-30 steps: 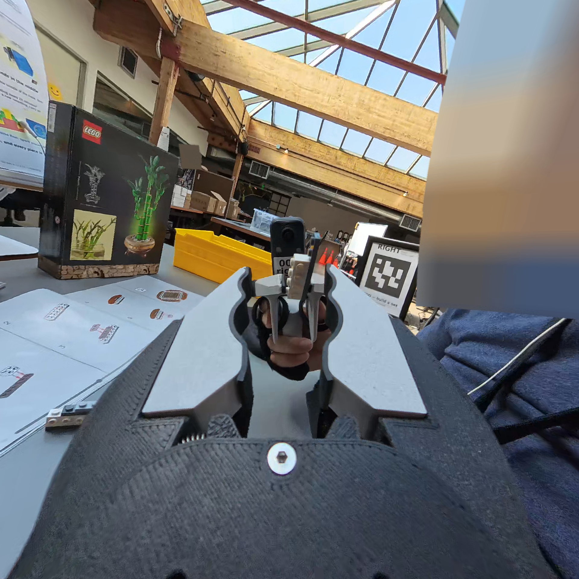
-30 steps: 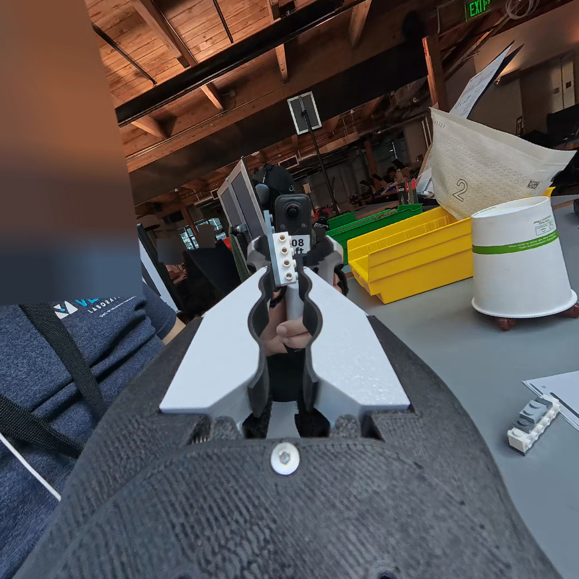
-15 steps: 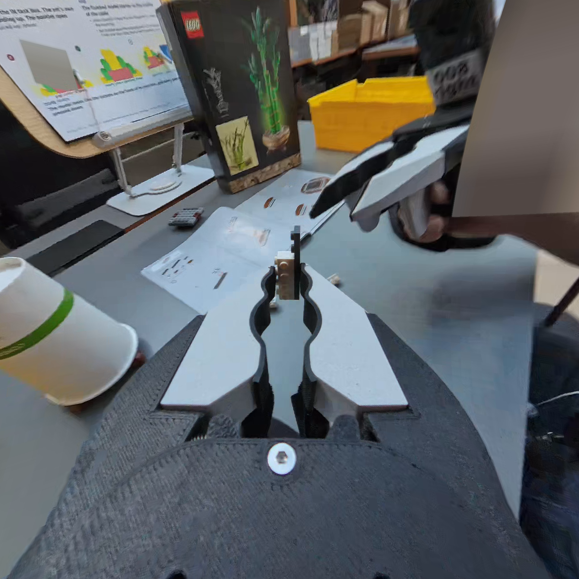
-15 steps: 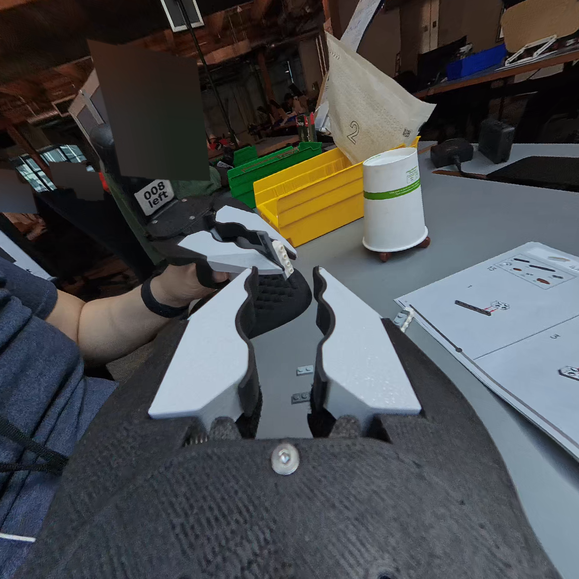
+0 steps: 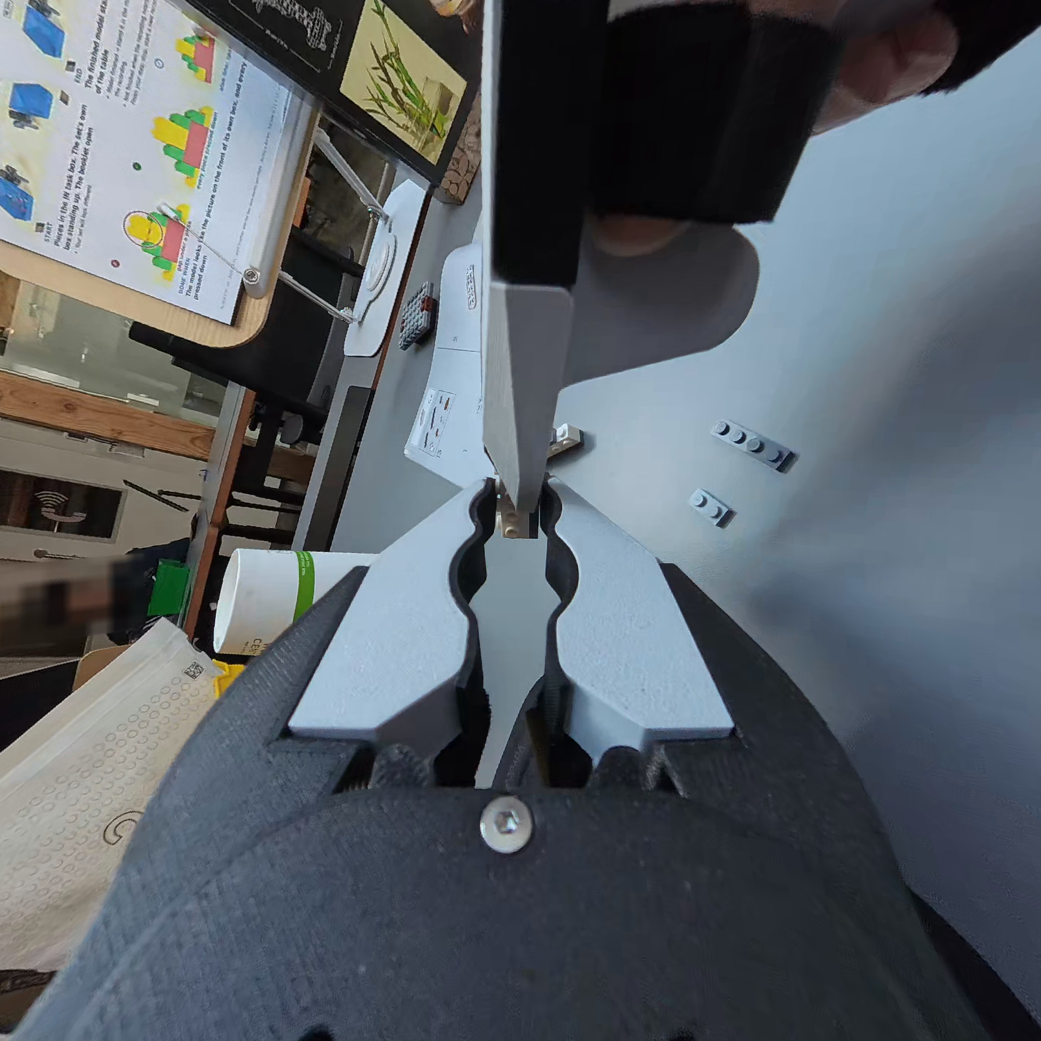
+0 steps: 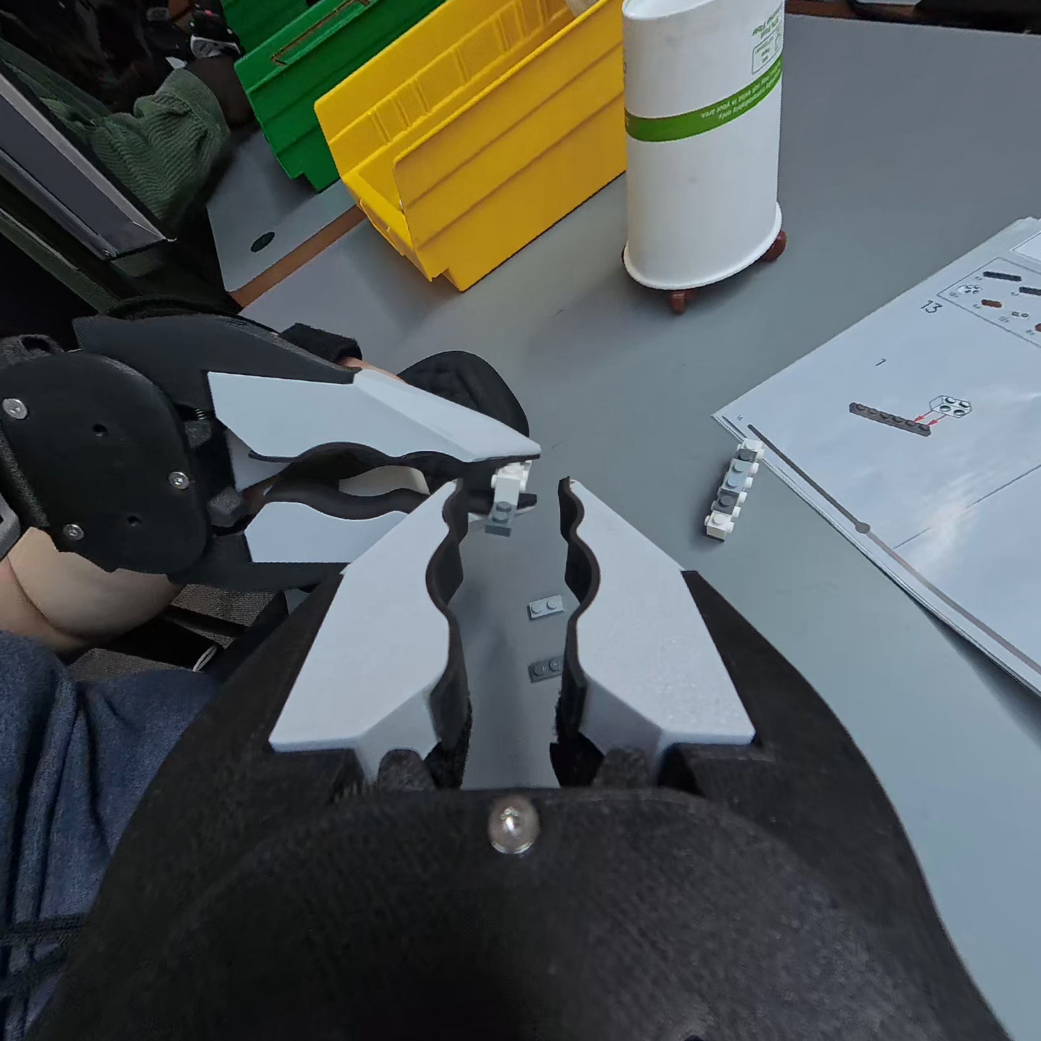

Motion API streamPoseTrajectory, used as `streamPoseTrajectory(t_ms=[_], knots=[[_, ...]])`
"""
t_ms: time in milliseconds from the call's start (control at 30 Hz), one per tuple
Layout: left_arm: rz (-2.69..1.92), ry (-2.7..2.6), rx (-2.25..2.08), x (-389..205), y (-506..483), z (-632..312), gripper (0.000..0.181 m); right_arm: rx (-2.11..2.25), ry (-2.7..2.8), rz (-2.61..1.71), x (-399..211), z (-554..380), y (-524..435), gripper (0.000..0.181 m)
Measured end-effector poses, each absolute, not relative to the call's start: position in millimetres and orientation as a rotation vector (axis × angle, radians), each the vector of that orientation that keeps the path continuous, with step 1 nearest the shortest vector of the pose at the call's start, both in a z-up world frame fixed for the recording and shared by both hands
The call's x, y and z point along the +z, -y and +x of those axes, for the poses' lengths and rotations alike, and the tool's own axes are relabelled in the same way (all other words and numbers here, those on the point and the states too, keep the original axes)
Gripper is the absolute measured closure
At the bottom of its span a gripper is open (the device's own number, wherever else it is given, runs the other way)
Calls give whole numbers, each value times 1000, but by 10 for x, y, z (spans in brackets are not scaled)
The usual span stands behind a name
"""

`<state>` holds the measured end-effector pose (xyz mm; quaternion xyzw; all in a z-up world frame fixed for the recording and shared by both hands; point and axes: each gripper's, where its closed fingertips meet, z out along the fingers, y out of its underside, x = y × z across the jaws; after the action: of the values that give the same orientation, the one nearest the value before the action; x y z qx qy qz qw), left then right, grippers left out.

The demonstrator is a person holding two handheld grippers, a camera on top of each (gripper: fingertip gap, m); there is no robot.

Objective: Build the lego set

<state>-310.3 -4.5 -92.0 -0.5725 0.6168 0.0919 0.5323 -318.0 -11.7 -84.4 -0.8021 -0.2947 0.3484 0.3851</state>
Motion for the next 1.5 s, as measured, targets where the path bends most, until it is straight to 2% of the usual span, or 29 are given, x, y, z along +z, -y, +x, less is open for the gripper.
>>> streamPoseTrajectory(t_ms=[33,100,200,300,367,467,533,600,700,733,767,833,900,967,1067,1200,1267,1367,1433,1500], knots=[[-1361,-1471,194,-908,76,-3081,168,900,746,-2049,-870,-3179,108,151],[-1376,-1477,163,-909,111,-3059,168,979,770,-2044,-882,-3219,166,171],[-1386,-1440,105,-882,124,-3040,167,1008,766,-2009,-843,-3187,159,171],[-1476,-1257,-146,-729,104,-3063,143,1102,702,-1932,-697,-3076,127,171],[-1536,-1084,-494,-562,123,-3051,124,1271,634,-1835,-514,-3031,160,172],[-1535,-865,-1162,-239,286,-2991,136,1556,596,-1619,-188,-3035,314,172],[-1495,-776,-1458,-91,333,-3005,156,1621,589,-1535,-87,-3024,370,172],[-1485,-750,-1524,-103,299,-3026,150,1612,596,-1520,-89,-3023,386,172],[-1455,-810,-1559,-132,390,-2998,159,1607,627,-1501,-101,-3042,434,172],[-1460,-829,-1579,-149,422,-2981,167,1595,630,-1506,-122,-3048,430,172],[-1463,-837,-1608,-157,447,-2971,173,1569,639,-1503,-142,-3048,421,172],[-1495,-818,-1662,-188,441,-2968,173,1502,666,-1505,-178,-3037,392,171],[-1537,-779,-1685,-232,393,-2982,173,1343,729,-1505,-210,-2997,341,159],[-1566,-719,-1681,-264,315,-3022,173,1087,850,-1464,-205,-2946,318,148],[-1625,-700,-1695,-348,276,-3056,173,632,1089,-1366,-242,-2933,329,145],[-1674,-705,-1762,-405,305,-3040,173,304,1276,-1342,-413,-2963,263,150],[-1692,-711,-1769,-433,312,-3027,173,271,1310,-1319,-464,-3005,279,153],[-1715,-729,-1745,-486,319,-3014,173,215,1309,-1283,-509,-3029,278,167],[-1725,-743,-1720,-520,321,-3012,173,209,1313,-1296,-564,-3030,275,168],[-1719,-755,-1727,-517,344,-3001,163,206,1304,-1292,-571,-3027,280,168]])
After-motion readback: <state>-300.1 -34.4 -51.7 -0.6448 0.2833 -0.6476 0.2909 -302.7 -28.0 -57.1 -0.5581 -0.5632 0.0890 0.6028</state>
